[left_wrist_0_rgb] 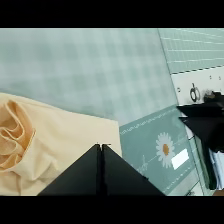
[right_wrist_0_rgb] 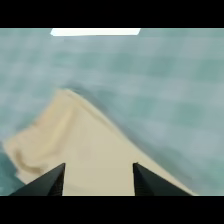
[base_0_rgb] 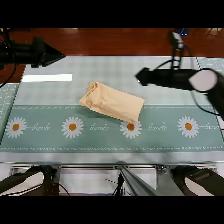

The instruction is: Fold the shirts.

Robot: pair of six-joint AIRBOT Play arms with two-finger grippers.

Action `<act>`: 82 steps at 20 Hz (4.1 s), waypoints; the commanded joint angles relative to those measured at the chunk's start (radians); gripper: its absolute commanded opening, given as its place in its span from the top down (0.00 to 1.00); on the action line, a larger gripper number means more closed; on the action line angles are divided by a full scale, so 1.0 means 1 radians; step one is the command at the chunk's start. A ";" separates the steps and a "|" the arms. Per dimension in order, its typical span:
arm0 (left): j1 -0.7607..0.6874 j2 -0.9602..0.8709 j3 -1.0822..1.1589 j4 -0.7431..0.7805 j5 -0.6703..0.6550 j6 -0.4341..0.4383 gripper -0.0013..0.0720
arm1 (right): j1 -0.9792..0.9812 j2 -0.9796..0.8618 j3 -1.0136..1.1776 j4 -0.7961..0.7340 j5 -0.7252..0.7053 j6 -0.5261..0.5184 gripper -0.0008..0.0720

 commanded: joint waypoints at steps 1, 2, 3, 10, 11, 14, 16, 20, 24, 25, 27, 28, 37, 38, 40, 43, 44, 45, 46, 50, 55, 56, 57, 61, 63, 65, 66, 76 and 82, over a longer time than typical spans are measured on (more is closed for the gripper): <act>0.002 0.000 0.000 0.098 -0.002 0.000 0.95 | -0.245 0.097 -0.009 -0.434 0.445 0.013 0.31; 0.002 0.000 0.000 0.122 -0.002 0.000 0.95 | -0.312 0.091 -0.032 -0.410 0.476 0.003 0.31; 0.002 -0.001 0.000 0.138 -0.002 0.000 0.95 | -0.379 0.084 -0.073 -0.304 0.469 -0.016 0.30; 0.002 -0.001 0.000 0.148 -0.002 0.000 0.95 | -0.382 -0.102 -0.357 0.440 0.209 -0.125 0.16; 0.002 -0.001 0.000 0.148 -0.002 0.000 0.95 | -0.338 -0.139 -0.357 0.483 0.182 -0.145 0.16; 0.002 -0.001 0.000 0.148 -0.002 0.000 0.95 | -0.196 -0.231 -0.357 0.618 0.063 -0.185 0.16; 0.002 0.000 0.000 0.148 -0.003 0.000 0.95 | -0.116 -0.280 -0.357 0.644 -0.028 -0.172 0.16; 0.002 0.000 0.001 0.147 -0.021 0.000 0.95 | -0.019 -0.337 -0.357 0.668 -0.127 -0.098 0.33; 0.002 -0.001 0.001 0.148 -0.020 0.010 0.95 | -0.053 -0.323 -0.305 0.681 -0.033 -0.161 0.96; 0.002 -0.001 0.001 0.151 -0.020 0.011 0.95 | -0.080 -0.300 -0.274 0.655 0.020 -0.189 0.96; 0.002 -0.001 0.001 0.177 -0.016 0.011 0.95 | -0.170 -0.224 -0.195 0.538 0.146 -0.176 0.96; 0.002 -0.001 0.000 0.195 -0.009 0.011 0.95 | -0.232 -0.172 -0.150 0.466 0.216 -0.144 0.96; 0.002 -0.040 0.001 0.221 0.079 0.011 0.95 | -0.993 0.183 0.119 -0.010 0.805 -0.005 0.96; 0.002 -0.050 0.001 0.222 0.079 0.012 0.95 | -1.070 0.196 0.120 -0.035 0.843 -0.006 0.96; 0.002 -0.071 0.001 0.221 0.079 0.012 0.95 | -1.203 0.202 0.120 -0.090 0.919 -0.021 0.96; 0.002 -0.097 0.001 0.221 0.101 0.058 0.95 | -1.312 0.203 0.120 -0.234 1.009 -0.043 0.96; 0.002 -0.104 0.000 0.222 0.115 0.061 0.95 | -1.328 0.203 0.120 -0.304 1.028 -0.042 0.96; 0.003 -0.111 0.001 0.221 0.134 0.061 0.95 | -1.340 0.203 0.120 -0.355 1.042 -0.039 0.96; 0.004 -0.118 0.001 0.221 0.160 0.064 0.95 | -1.348 0.203 0.120 -0.407 1.062 -0.038 0.96; 0.028 -0.140 0.001 0.222 0.255 0.092 0.95 | -1.349 0.224 0.097 -0.627 1.072 -0.038 0.96; 0.086 -0.140 0.001 0.221 0.319 0.116 0.95 | -1.349 0.308 -0.068 -0.750 1.072 -0.055 0.96; 0.098 -0.140 0.001 0.221 0.318 0.116 0.95 | -1.349 0.326 -0.113 -0.805 1.072 -0.071 0.96; 0.108 -0.139 0.001 0.221 0.319 0.117 0.95 | -1.349 0.338 -0.148 -0.853 1.073 -0.084 0.93; 0.141 -0.139 0.001 0.221 0.319 0.150 0.95 | -1.349 0.347 -0.218 -0.946 1.065 -0.119 0.82; 0.150 -0.139 0.001 0.221 0.319 0.150 0.95 | -1.349 0.347 -0.235 -0.946 1.065 -0.121 0.56; 0.151 -0.139 0.001 0.221 0.319 0.150 0.95 | -1.349 0.346 -0.241 -0.945 1.052 -0.135 0.45; 0.151 -0.139 0.001 0.221 0.318 0.150 0.95 | -1.349 0.346 -0.241 -0.960 1.038 -0.141 0.38; 0.082 -0.138 0.001 0.062 0.212 0.288 0.02 | -0.962 0.154 0.168 -0.177 0.657 -0.142 0.32; -0.240 -0.134 0.047 0.744 -0.093 -0.134 0.02 | -0.419 -0.036 0.264 -0.203 0.603 -0.103 0.15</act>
